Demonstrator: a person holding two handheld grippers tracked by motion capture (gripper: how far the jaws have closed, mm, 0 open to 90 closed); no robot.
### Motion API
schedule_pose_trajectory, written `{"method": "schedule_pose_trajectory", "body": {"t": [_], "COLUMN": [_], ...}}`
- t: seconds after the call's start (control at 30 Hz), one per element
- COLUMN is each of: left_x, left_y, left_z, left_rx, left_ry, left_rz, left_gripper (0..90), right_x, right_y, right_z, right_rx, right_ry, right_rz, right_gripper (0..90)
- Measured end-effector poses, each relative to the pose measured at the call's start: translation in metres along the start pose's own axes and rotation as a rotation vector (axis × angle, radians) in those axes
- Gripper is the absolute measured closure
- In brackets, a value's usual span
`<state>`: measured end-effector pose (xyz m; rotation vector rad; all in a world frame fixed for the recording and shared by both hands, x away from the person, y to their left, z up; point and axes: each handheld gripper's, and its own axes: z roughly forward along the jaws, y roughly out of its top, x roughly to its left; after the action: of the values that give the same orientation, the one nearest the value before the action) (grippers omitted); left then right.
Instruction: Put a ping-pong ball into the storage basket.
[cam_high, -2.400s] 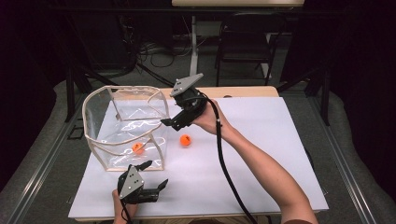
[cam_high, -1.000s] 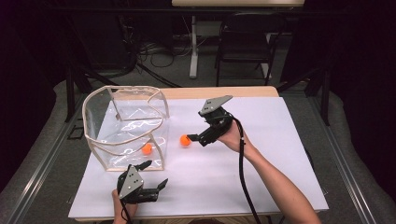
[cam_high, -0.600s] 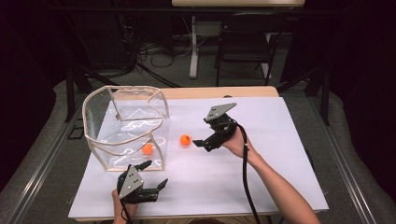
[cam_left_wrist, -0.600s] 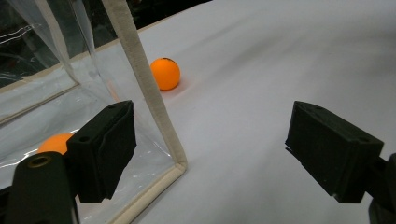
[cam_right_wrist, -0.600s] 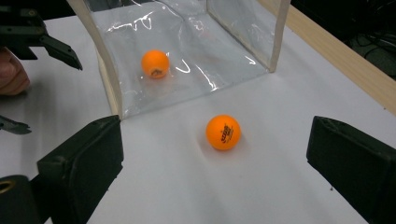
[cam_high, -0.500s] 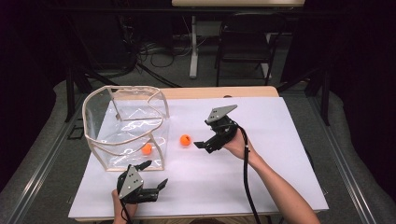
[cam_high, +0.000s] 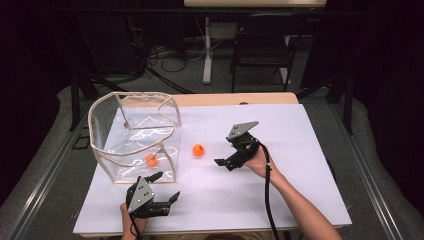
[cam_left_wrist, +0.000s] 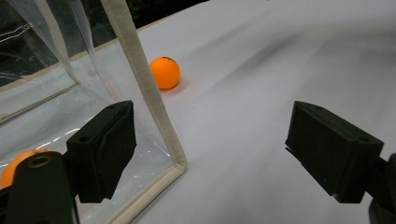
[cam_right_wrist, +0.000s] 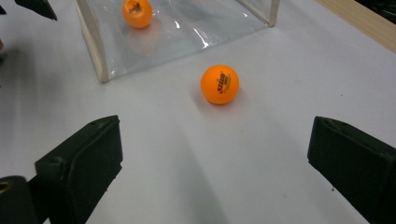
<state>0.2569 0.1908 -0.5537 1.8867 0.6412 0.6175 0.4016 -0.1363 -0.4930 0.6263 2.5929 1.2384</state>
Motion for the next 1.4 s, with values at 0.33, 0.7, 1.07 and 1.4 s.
{"method": "schedule_pose_trajectory", "body": {"t": [0.33, 0.7, 1.07, 1.4], "left_x": [0.000, -0.001, -0.001, 0.000], "left_y": [0.000, 0.001, 0.001, 0.000], "left_z": [-0.002, -0.002, -0.002, -0.002], "left_rx": [-0.005, -0.008, -0.008, -0.002], "left_ry": [0.000, 0.000, -0.001, 0.001], "left_rz": [0.001, 0.003, 0.002, 0.002], "left_gripper": [15.8, 15.8, 15.8, 15.8], "right_x": [-0.006, -0.005, 0.002, 0.003], "right_y": [-0.009, -0.008, 0.004, 0.011], "right_z": [0.006, 0.006, 0.009, 0.020], "right_rx": [0.034, 0.032, 0.019, 0.028], "right_ry": [-0.022, -0.051, -0.064, -0.046], "right_rz": [0.019, -0.002, -0.041, -0.053], "right_gripper": [0.0, 0.0, 0.0, 0.0]}}
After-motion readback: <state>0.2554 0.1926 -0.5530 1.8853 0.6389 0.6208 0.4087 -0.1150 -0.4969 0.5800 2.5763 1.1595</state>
